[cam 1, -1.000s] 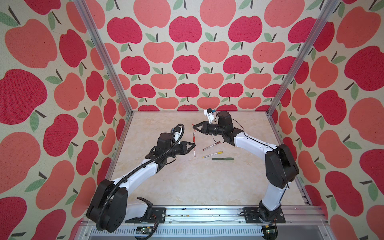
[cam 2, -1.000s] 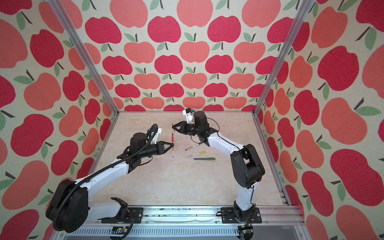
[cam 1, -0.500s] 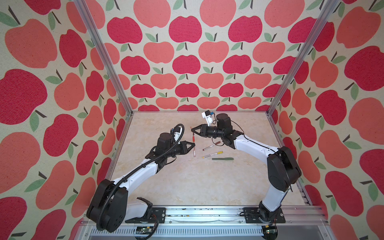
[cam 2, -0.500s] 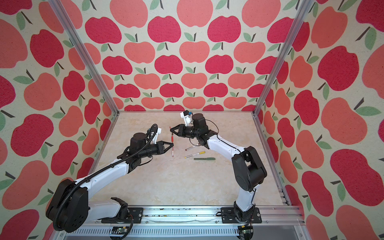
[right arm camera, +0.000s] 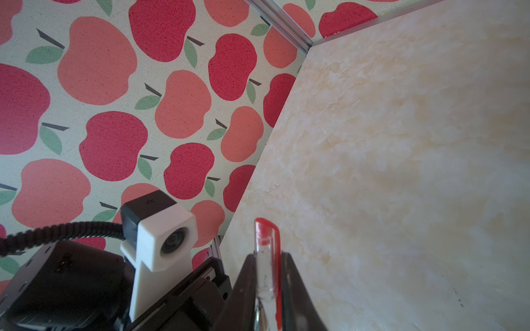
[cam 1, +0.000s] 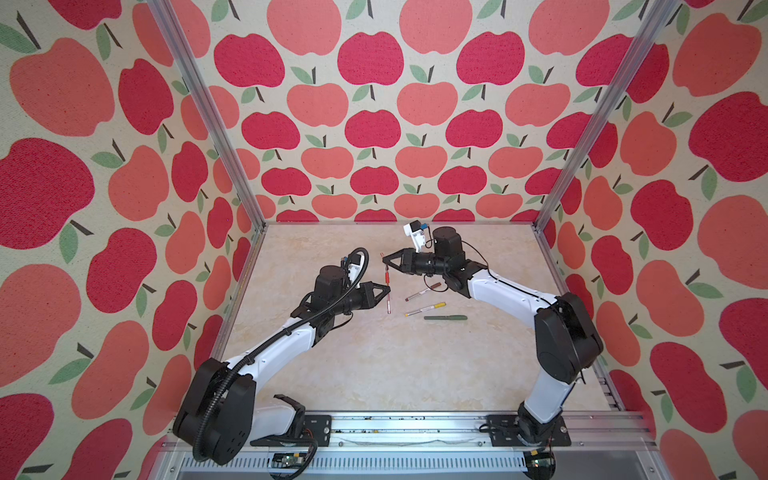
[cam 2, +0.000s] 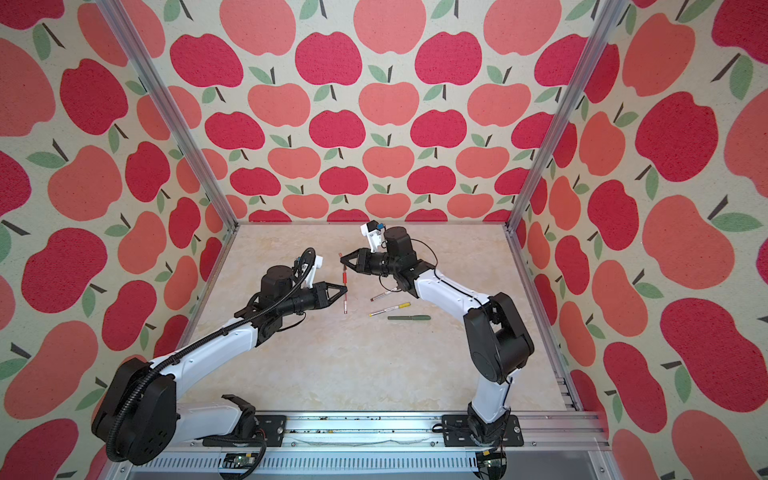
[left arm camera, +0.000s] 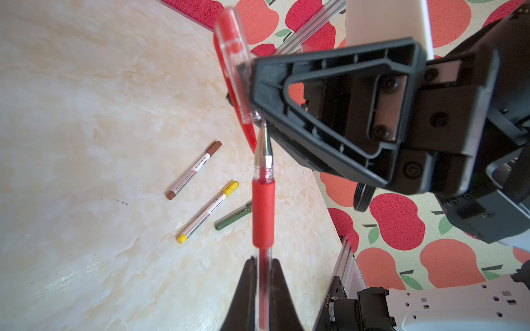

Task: Insert the pens into the pen caps

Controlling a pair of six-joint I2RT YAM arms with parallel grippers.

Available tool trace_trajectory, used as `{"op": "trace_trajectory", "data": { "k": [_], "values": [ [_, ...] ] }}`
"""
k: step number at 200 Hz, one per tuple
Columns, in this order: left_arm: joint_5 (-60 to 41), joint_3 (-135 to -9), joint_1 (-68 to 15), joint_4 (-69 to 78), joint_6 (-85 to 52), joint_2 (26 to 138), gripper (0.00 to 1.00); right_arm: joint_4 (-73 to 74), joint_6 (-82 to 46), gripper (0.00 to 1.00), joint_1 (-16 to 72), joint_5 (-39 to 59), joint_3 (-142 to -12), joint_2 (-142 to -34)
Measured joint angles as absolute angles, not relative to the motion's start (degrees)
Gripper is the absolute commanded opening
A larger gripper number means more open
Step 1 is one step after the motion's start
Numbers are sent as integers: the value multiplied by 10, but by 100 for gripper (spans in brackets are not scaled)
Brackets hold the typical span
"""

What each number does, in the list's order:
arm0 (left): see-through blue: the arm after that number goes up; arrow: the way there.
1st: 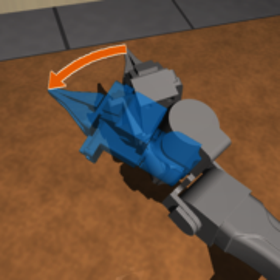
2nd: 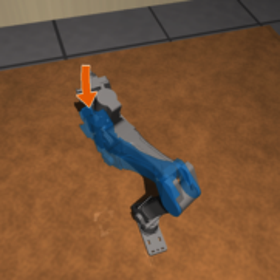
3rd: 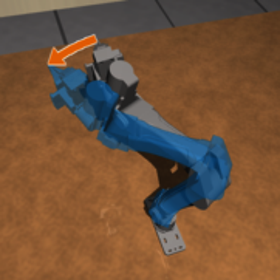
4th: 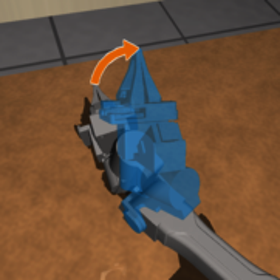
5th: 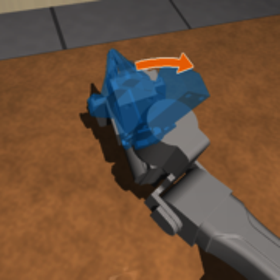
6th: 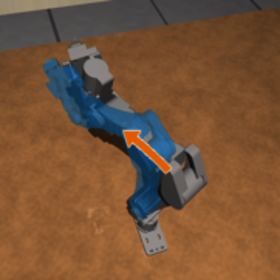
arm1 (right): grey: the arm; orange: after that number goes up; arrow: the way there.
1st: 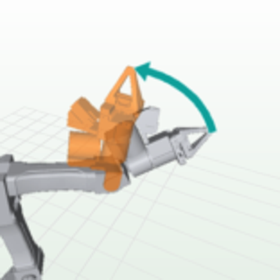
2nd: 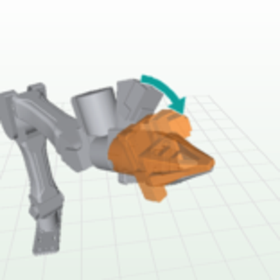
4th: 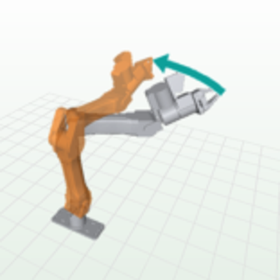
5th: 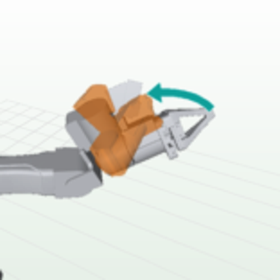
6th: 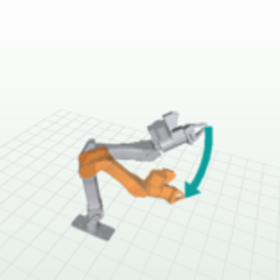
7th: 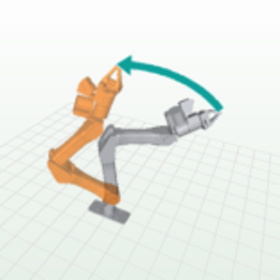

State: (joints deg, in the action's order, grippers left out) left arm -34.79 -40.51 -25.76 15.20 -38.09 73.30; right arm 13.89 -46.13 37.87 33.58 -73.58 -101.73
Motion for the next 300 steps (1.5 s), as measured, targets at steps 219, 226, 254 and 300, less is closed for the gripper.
{"op": "trace_trajectory", "data": {
  "k": [219, 226, 254, 300],
  "values": [
    [-333, -405, -259, 154, -381, 724, 0, 130, -449, 17, 390, 331, -723, -996],
    [-331, -405, -259, 154, -381, 724, 0, 130, -448, 16, 391, 329, -723, -996],
    [-326, -404, -259, 156, -381, 724, 0, 137, -443, 14, 399, 309, -712, -989],
    [-302, -388, -263, 160, -380, 699, 0, 178, -431, 14, 417, 284, -688, -979]
  ]
}}
